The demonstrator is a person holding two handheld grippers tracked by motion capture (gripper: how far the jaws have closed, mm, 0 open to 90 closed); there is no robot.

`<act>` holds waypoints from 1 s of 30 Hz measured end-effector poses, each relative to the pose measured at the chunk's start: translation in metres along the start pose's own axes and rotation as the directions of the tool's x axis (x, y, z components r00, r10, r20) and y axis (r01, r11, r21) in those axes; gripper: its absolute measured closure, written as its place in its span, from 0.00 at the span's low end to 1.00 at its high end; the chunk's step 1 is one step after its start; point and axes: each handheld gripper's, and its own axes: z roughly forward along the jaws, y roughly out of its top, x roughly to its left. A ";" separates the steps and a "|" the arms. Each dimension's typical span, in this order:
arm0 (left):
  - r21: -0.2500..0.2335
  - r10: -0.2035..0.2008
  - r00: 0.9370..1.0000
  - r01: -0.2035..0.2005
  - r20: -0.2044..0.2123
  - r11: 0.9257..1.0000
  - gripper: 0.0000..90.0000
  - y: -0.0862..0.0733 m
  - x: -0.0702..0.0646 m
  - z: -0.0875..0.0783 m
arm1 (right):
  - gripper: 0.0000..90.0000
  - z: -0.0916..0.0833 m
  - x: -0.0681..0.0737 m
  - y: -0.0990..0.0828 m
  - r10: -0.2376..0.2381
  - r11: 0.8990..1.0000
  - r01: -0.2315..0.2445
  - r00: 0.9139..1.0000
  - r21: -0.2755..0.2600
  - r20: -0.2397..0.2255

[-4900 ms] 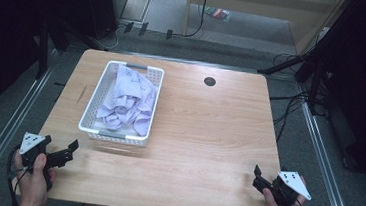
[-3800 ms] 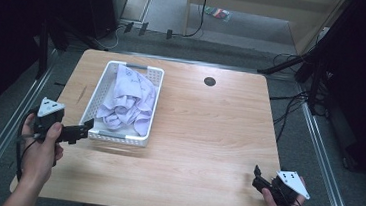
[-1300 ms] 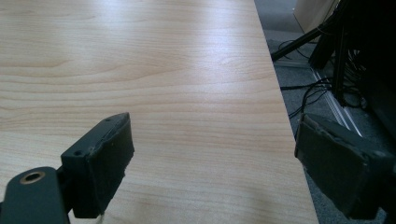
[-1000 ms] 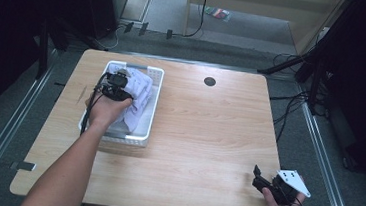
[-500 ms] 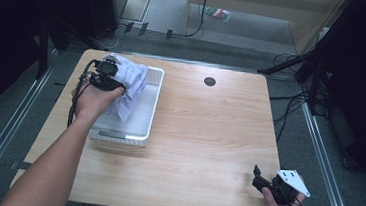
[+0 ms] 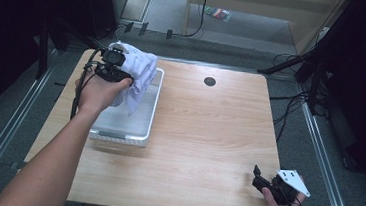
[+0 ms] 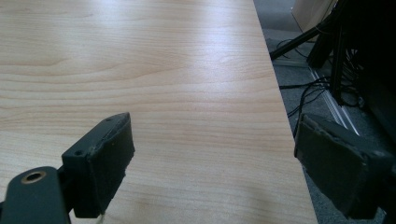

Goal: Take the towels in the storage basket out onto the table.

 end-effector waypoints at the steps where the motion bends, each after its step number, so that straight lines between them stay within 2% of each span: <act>1: -0.005 0.006 1.000 -0.006 0.007 1.000 0.63 0.001 -0.004 0.000 | 0.13 0.000 0.000 0.000 0.001 1.000 -0.001 1.000 0.000 0.000; 6: -0.019 0.027 0.999 -0.026 0.026 0.999 0.63 0.007 -0.022 -0.001 | 0.13 0.000 0.000 0.000 0.001 1.000 -0.001 1.000 0.000 0.002; 15: -0.016 0.058 0.997 -0.057 0.054 0.998 0.63 0.016 -0.054 0.005 | 0.13 0.000 0.000 0.000 0.008 1.000 -0.008 1.000 -0.004 0.000; 20: -0.009 0.082 0.994 -0.082 0.075 0.997 0.63 0.019 -0.074 0.011 | 0.13 0.000 0.000 0.000 0.008 1.000 -0.008 1.000 -0.004 -0.001; 30: -0.004 0.100 0.987 -0.100 0.126 0.995 0.63 0.023 -0.112 0.024 | 0.13 0.000 0.000 0.000 0.008 1.000 -0.008 1.000 -0.008 -0.002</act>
